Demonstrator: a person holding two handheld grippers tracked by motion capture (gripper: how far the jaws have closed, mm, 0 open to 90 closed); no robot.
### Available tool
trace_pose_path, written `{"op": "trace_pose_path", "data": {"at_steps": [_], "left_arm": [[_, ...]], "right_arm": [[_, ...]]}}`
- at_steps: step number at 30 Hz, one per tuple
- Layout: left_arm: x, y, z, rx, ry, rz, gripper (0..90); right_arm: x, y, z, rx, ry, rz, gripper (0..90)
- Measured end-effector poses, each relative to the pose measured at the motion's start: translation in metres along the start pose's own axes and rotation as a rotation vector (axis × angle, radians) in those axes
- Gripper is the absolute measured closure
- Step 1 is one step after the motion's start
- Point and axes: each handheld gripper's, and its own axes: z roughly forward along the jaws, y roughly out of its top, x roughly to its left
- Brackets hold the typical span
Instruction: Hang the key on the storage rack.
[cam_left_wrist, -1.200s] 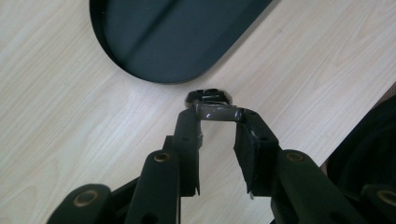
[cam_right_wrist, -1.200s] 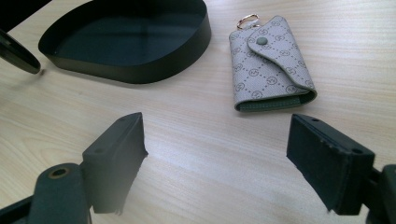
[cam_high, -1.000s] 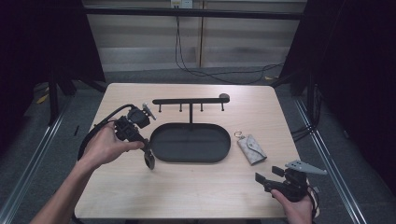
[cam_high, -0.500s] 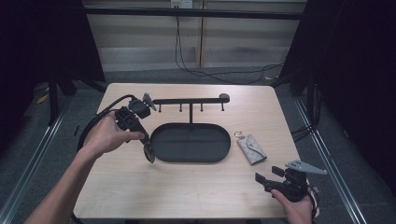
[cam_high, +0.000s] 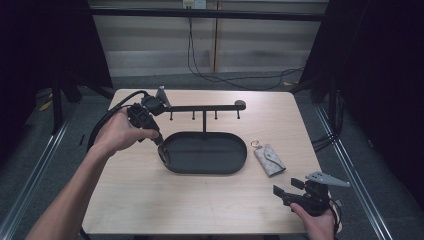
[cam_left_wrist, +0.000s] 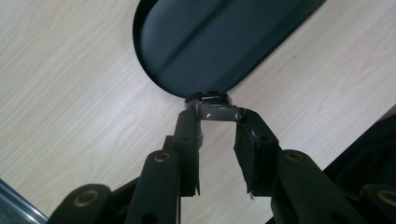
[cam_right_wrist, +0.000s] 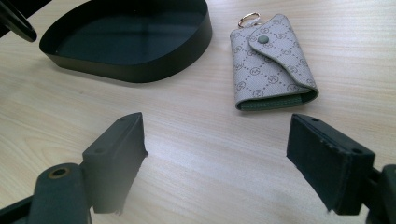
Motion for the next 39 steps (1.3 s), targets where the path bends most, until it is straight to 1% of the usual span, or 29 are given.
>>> {"op": "trace_pose_path", "data": {"at_steps": [2,4,8,10,12,14,18,19,20,22,26,27,28,30,31,32,33,35,36,37,38,39], "left_arm": [[0.004,0.003,-0.001,0.001,0.000,-0.014,71.0],[0.005,0.004,-0.001,-0.001,0.003,-0.020,71.0],[0.007,0.006,-0.004,-0.007,-0.004,-0.026,71.0],[0.007,0.009,-0.005,-0.004,-0.014,-0.033,71.0],[0.007,0.011,-0.006,-0.001,-0.008,-0.030,71.0],[0.007,0.016,-0.005,0.006,-0.009,-0.024,71.0],[0.010,0.028,-0.004,0.017,0.000,-0.045,71.0],[0.010,0.028,-0.004,0.017,0.000,-0.045,71.0],[0.011,0.030,-0.004,0.023,0.004,-0.037,71.0],[0.011,0.035,-0.004,0.031,0.012,-0.036,71.0],[0.012,0.043,-0.004,0.032,0.015,-0.050,71.0],[0.013,0.045,-0.004,0.035,0.014,-0.050,71.0],[0.013,0.047,-0.003,0.035,0.018,-0.061,71.0],[0.014,0.051,0.000,0.053,0.022,-0.056,70.9],[0.015,0.052,0.001,0.060,0.007,-0.056,71.0],[0.018,0.054,0.003,0.062,0.006,-0.059,71.0],[0.019,0.056,0.004,0.063,0.018,-0.071,71.0],[0.024,0.058,0.008,0.074,0.002,-0.088,70.9],[0.025,0.059,0.009,0.072,0.012,-0.092,70.9],[0.027,0.060,0.010,0.077,0.007,-0.095,70.9],[0.027,0.061,0.012,0.074,-0.002,-0.108,70.9],[0.028,0.062,0.013,0.079,0.007,-0.100,70.9]], "right_arm": [[0.000,0.000,0.000,0.001,0.002,0.000,19.2],[0.000,0.000,0.000,0.001,0.000,0.000,19.2],[0.000,0.000,0.000,0.000,0.001,0.002,19.2],[0.000,0.000,0.000,0.000,0.001,0.003,19.2],[0.000,0.000,0.000,-0.001,-0.001,0.002,19.1],[0.000,0.000,0.000,-0.001,0.000,0.004,19.1],[0.000,0.000,-0.001,0.001,0.003,0.014,19.0],[0.000,0.000,-0.001,0.001,0.003,0.014,19.0],[-0.001,0.000,0.000,0.001,0.006,0.014,19.0],[-0.001,0.000,0.000,0.001,0.008,0.015,19.0],[-0.001,0.000,-0.001,0.001,0.009,0.013,19.0],[-0.001,0.000,-0.001,0.003,0.011,0.014,19.0],[-0.001,0.000,-0.001,0.003,0.011,0.013,19.0],[-0.001,0.000,-0.001,0.003,0.013,0.013,19.0],[-0.001,0.000,-0.001,0.004,0.013,0.012,19.0],[-0.001,0.000,-0.001,0.004,0.013,0.012,19.0],[-0.001,0.000,0.000,0.005,0.014,0.012,19.0],[-0.001,0.000,0.000,0.005,0.014,0.011,19.0],[-0.001,0.000,0.000,0.006,0.015,0.011,19.0],[-0.001,0.000,0.000,0.007,0.015,0.010,19.0],[-0.001,0.000,0.000,0.008,0.015,0.009,19.0],[-0.001,0.000,0.000,0.009,0.015,0.009,19.0]]}}
